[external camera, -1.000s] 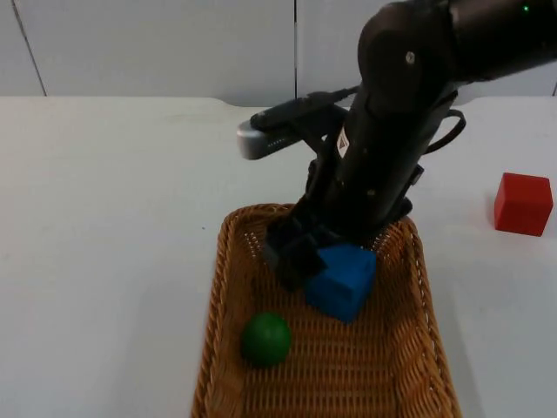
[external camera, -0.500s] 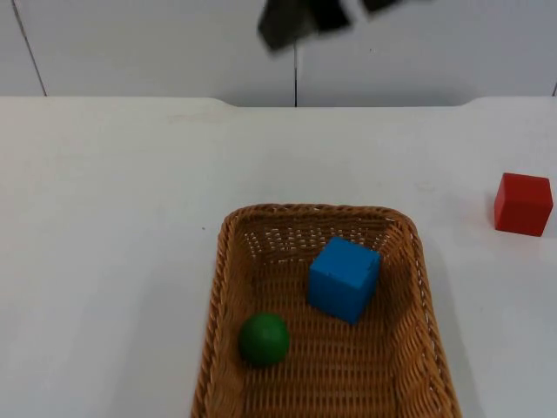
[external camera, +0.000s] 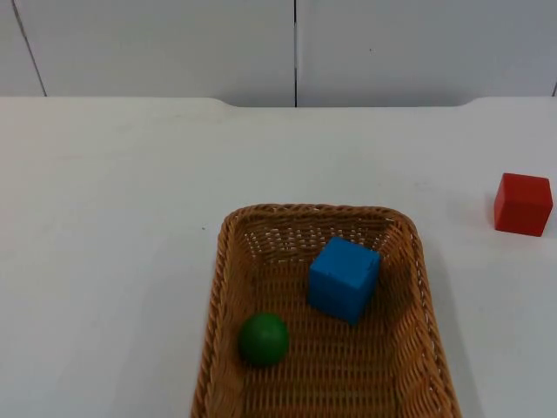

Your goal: Place all geometric objects except the red cube into the basket.

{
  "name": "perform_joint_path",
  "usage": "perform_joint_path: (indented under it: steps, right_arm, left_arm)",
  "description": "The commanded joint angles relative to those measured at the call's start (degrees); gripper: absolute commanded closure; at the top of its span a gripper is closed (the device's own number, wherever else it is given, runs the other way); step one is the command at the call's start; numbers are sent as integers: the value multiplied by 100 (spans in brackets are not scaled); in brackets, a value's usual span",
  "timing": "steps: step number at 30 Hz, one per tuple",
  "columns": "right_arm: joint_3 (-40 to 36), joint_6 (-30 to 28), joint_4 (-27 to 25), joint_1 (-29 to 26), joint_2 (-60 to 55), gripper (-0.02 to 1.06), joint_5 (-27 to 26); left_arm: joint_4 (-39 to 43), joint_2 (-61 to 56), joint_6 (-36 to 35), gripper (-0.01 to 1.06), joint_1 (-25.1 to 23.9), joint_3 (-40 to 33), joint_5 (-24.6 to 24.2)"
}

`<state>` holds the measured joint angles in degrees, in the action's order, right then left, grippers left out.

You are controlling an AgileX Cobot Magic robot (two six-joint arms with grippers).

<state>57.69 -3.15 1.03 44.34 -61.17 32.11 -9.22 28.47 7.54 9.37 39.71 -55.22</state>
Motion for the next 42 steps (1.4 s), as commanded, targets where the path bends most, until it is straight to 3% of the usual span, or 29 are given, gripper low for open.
perform_joint_path:
  steps: [1,5,14,20,24,31,36,42]
  right_arm:
    - [-377,-75,27,24,526,18,-144]
    - [-1062,-75,27,24,1593,18,-173]
    - [-1847,-75,27,24,3318,18,-2]
    - [-2125,-75,27,24,4311,18,663]
    - [-2139,-75,27,24,4924,18,1359]
    - [-2139,-8,147,24,5682,18,2017]
    - [-2139,645,769,24,6117,18,2747]
    - [-2394,804,585,24,6117,18,3013]
  left_arm:
    - [-246,-344,235,0,-25,-21,91]
    - [-237,-1211,309,0,-25,-21,19]
    - [-237,-2246,222,0,-25,-21,-95]
    - [-194,-2696,222,0,-25,-75,-501]
    - [-177,-2847,222,0,-25,-640,-575]
    - [-40,-2847,150,0,-25,-1143,-659]
    - [130,-2847,-71,0,-25,-1131,-659]
    - [130,-2847,-71,0,-25,-1131,-659]
